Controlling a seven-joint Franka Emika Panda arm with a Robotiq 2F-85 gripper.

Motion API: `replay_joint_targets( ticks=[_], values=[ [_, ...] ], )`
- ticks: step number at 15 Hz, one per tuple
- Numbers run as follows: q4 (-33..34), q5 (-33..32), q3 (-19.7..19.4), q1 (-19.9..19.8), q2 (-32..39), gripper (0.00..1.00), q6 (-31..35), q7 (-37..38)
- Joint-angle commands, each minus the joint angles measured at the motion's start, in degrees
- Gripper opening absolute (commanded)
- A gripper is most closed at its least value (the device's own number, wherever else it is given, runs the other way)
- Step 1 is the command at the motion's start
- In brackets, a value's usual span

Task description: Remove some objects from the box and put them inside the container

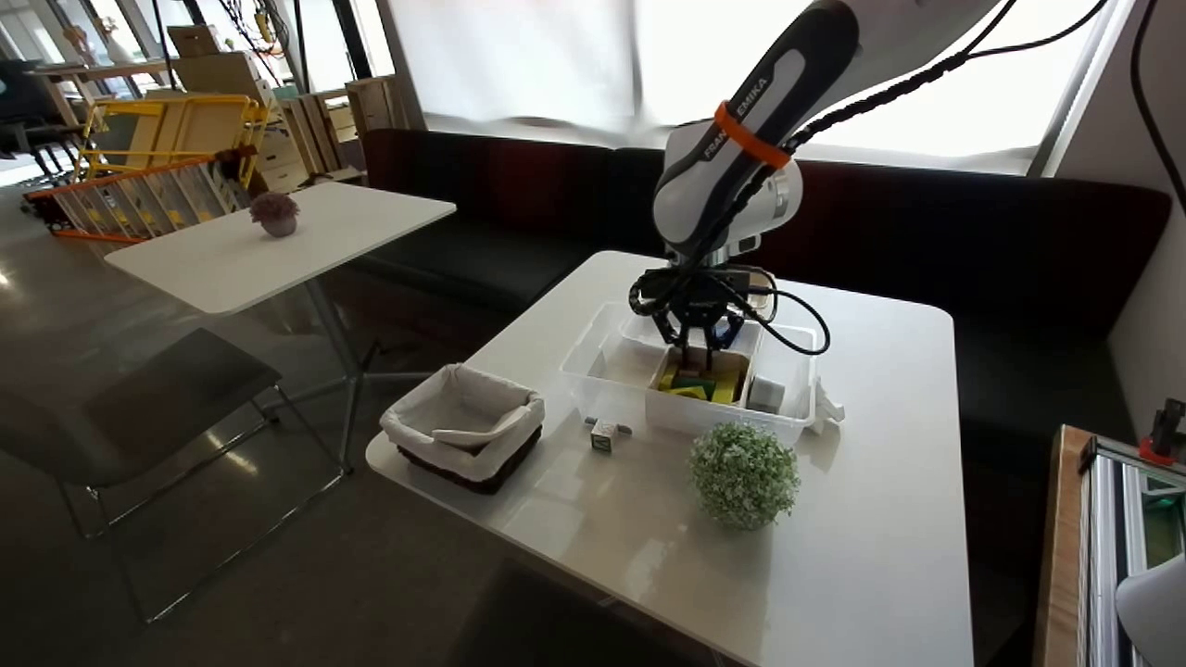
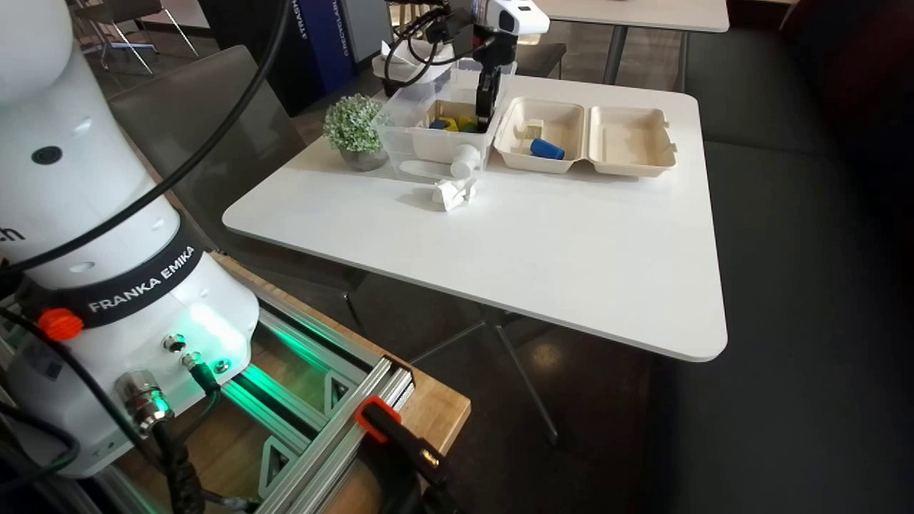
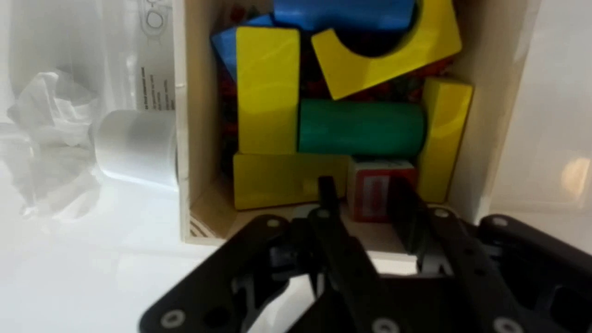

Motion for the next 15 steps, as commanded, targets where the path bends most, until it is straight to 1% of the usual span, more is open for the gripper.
replay_joint_targets(
  ticks=[1, 2, 4, 6, 8, 11, 12, 13, 15],
  values=[
    [-2.31, -0.66, -0.32, 0.74, -0.94, 0.69, 0.92, -0.1],
    [-2.48, -0.5, -0.24, 0.65, -0.95, 0.74, 1.19, -0.23],
    [-2.95, -0.05, -0.03, 0.54, -0.99, 0.79, 2.28, -0.4],
    [-3.41, 0.51, 0.27, 0.3, -1.06, 0.8, 3.41, -0.81],
    [-3.53, 0.88, 0.47, 0.14, -0.71, 0.74, 4.04, -1.02],
    [-3.16, 1.13, 0.7, 0.06, -0.02, 0.69, 3.79, -1.21],
    [-3.14, 1.12, 0.75, 0.05, -0.01, 0.61, 3.54, -1.26],
    [-3.01, 0.98, 0.71, 0.04, -0.06, 0.62, 2.7, -1.23],
    [-2.89, -0.06, 0.14, 0.41, -0.33, 0.55, 1.92, -0.72]
  ],
)
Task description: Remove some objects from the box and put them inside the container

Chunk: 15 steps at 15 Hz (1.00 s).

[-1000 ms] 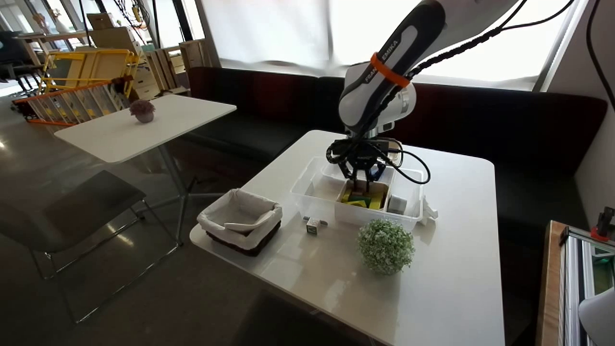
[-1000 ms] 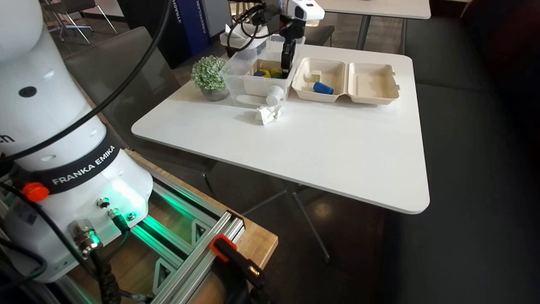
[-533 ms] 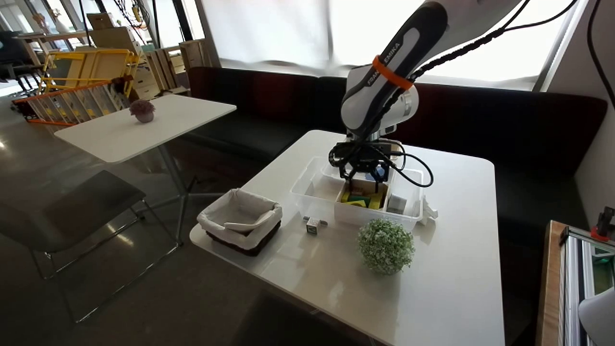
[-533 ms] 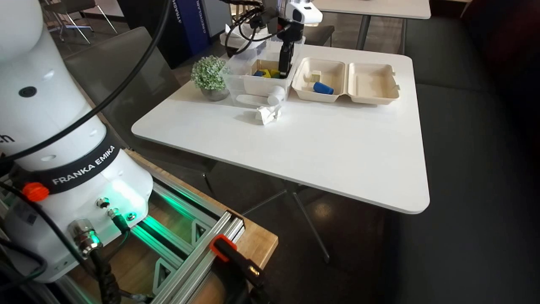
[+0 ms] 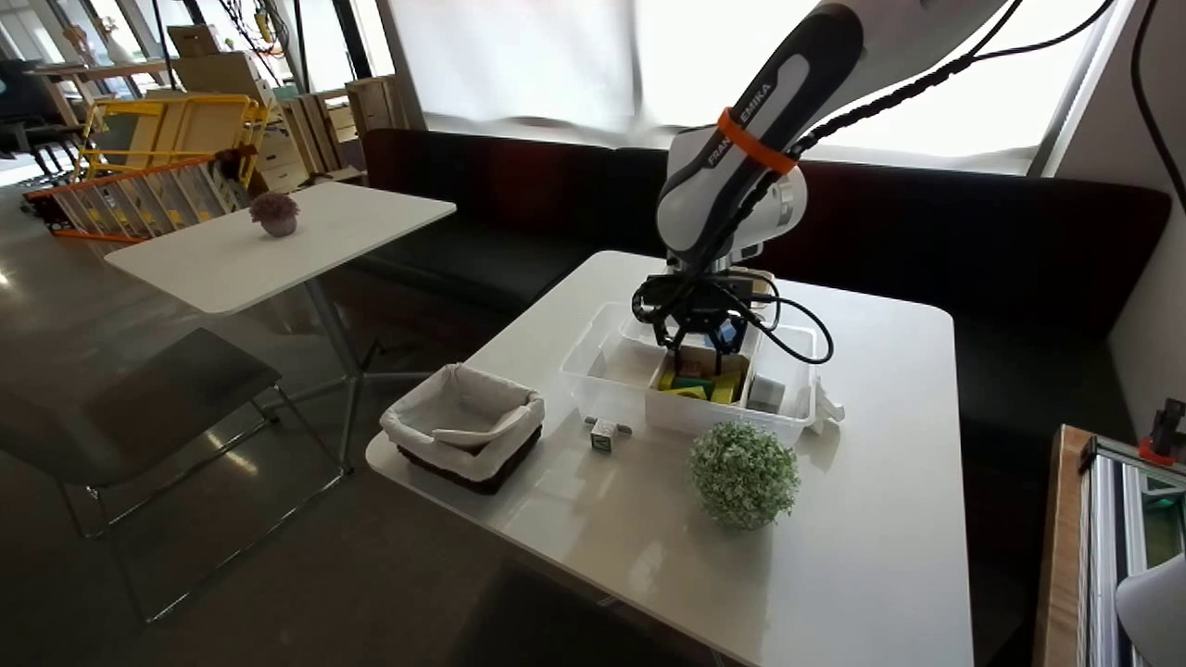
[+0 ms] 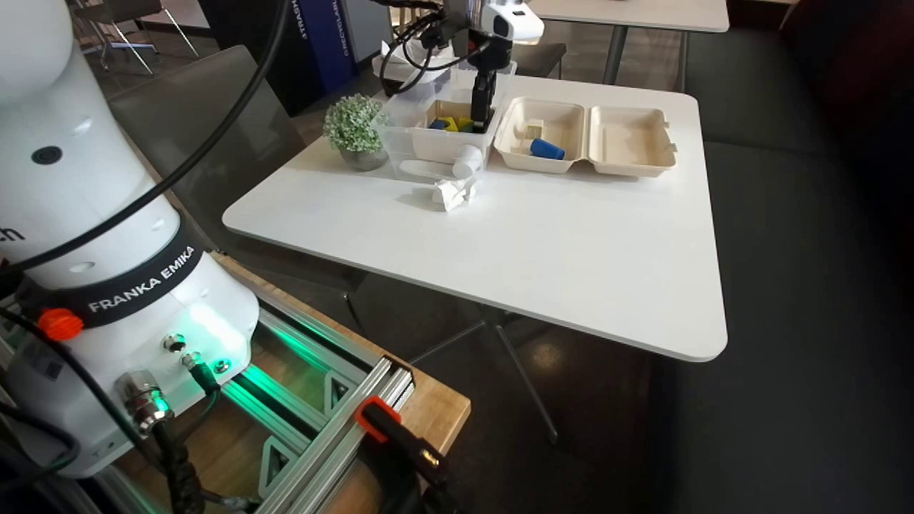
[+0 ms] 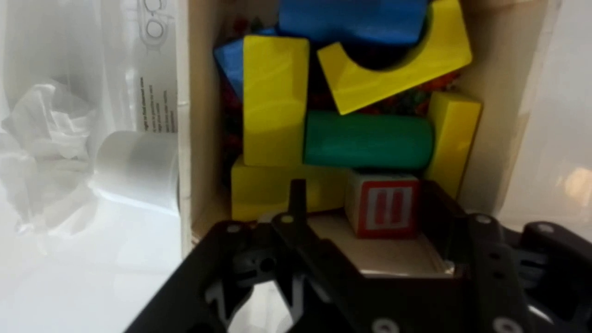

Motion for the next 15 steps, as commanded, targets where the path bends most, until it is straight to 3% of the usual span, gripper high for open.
replay_joint_targets(
  ticks=[1, 6, 12, 14, 15],
  values=[
    [-1.11, -0.27, -0.46, 0.33, 0.05, 0.58, -0.16, -0.56],
    [-0.77, -0.68, -0.51, 0.79, 1.02, 0.75, 1.02, -0.24],
    [-1.69, -0.51, -0.55, 0.79, 0.62, 0.77, 2.89, -0.33],
    [-1.46, -0.31, -0.48, 0.62, 1.01, 0.72, 2.4, -0.39],
    [-1.31, -0.51, -0.64, 0.73, 1.26, 0.52, 2.06, -0.08]
  ],
)
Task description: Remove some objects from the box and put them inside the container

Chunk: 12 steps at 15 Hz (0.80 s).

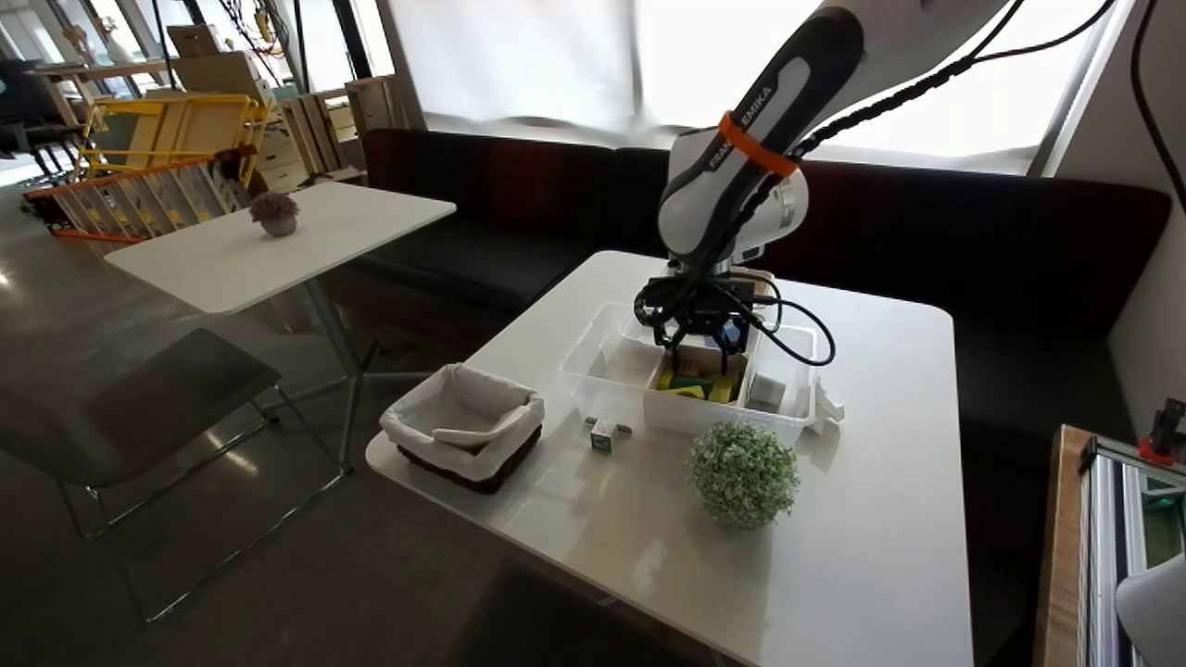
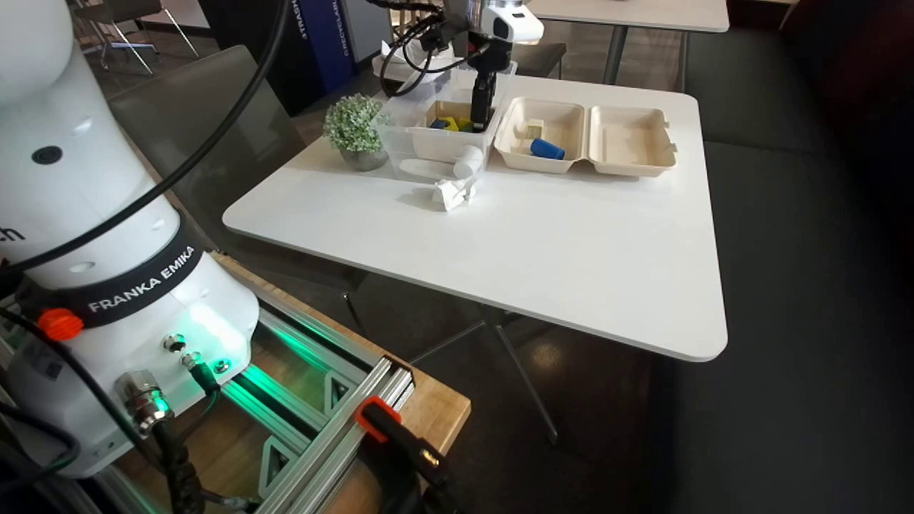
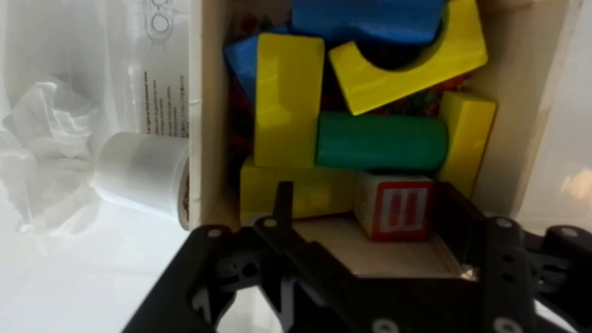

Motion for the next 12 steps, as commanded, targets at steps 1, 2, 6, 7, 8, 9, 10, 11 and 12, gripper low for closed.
replay_joint_targets(
  ticks=[1, 2, 6, 7, 8, 9, 10, 11, 12],
  values=[
    [-0.8, 0.0, -0.32, 0.45, 1.26, 0.49, 1.41, -0.26],
    [-0.57, 0.03, -0.29, 0.41, 1.42, 0.41, 1.22, -0.29],
    [-0.24, 0.0, -0.31, 0.43, 2.15, 0.1, 0.98, -0.24],
    [-0.19, 0.03, -0.34, 0.41, 2.31, 0.02, 0.99, -0.27],
    [-0.01, -0.12, -0.34, 0.53, 2.24, 0.01, 0.92, -0.22],
    [0.09, -0.18, -0.29, 0.62, 2.09, 0.0, 0.86, -0.25],
    [-0.03, -0.4, -0.41, 0.77, 1.72, 0.0, 0.84, -0.11],
    [-0.21, -0.55, -0.48, 0.81, 1.25, 0.0, 0.8, -0.22],
    [-0.4, -0.78, -0.6, 0.98, 0.82, 0.01, 0.86, -0.04]
  ],
)
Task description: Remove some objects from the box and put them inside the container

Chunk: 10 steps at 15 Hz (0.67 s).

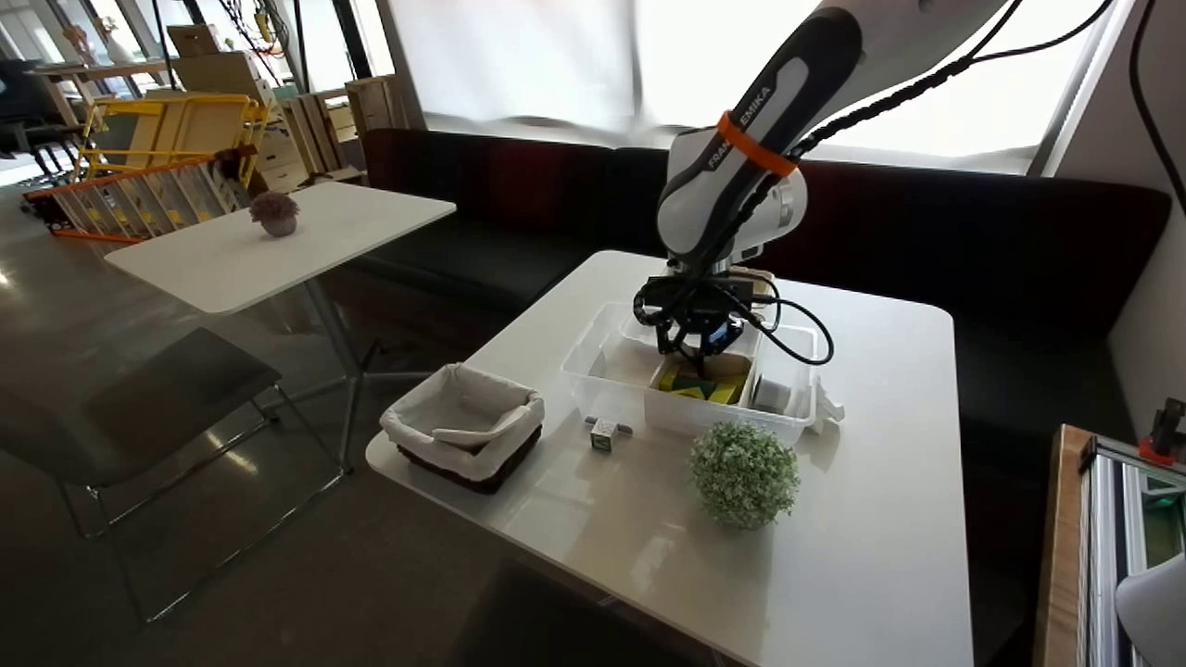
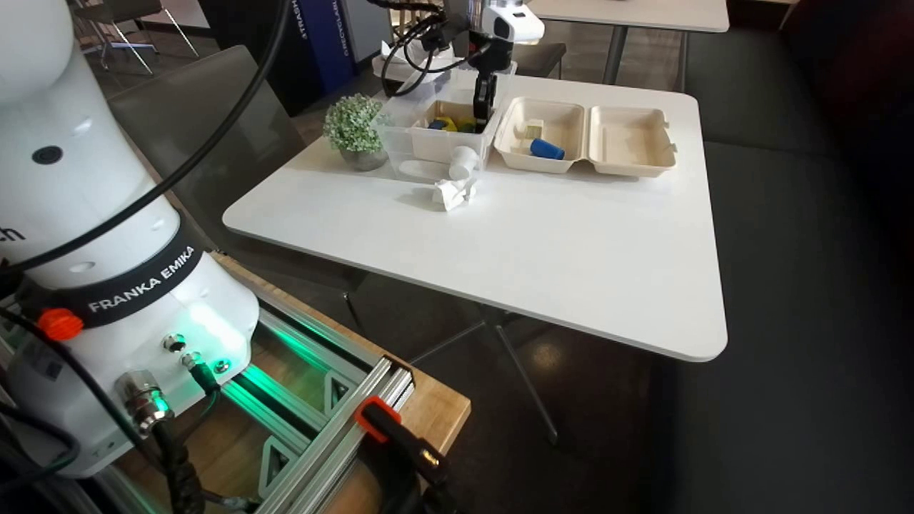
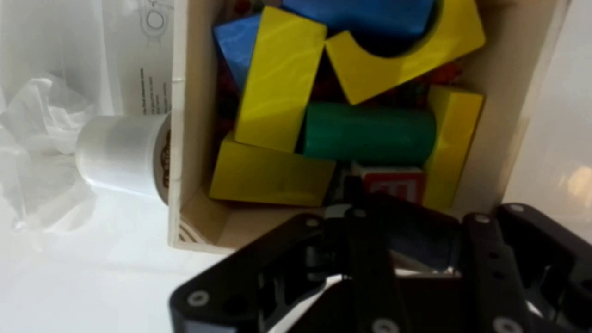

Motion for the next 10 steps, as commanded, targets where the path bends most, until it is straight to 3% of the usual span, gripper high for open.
replay_joint_targets(
  ticks=[1, 5, 6, 7, 10],
  values=[
    [-0.84, -1.11, -0.66, 1.0, 0.34, 0.01, 0.66, 0.03],
    [-1.74, -2.13, -1.13, 1.42, -1.1, 0.01, 0.52, 0.24],
    [-1.93, -2.45, -1.16, 1.55, -1.4, 0.28, 0.59, 0.18],
    [-2.09, -2.98, -1.33, 1.8, -1.57, 0.29, 0.69, 0.43],
    [-2.94, -3.94, -1.51, 2.22, -2.38, 0.5, 1.23, 0.86]
  ],
)
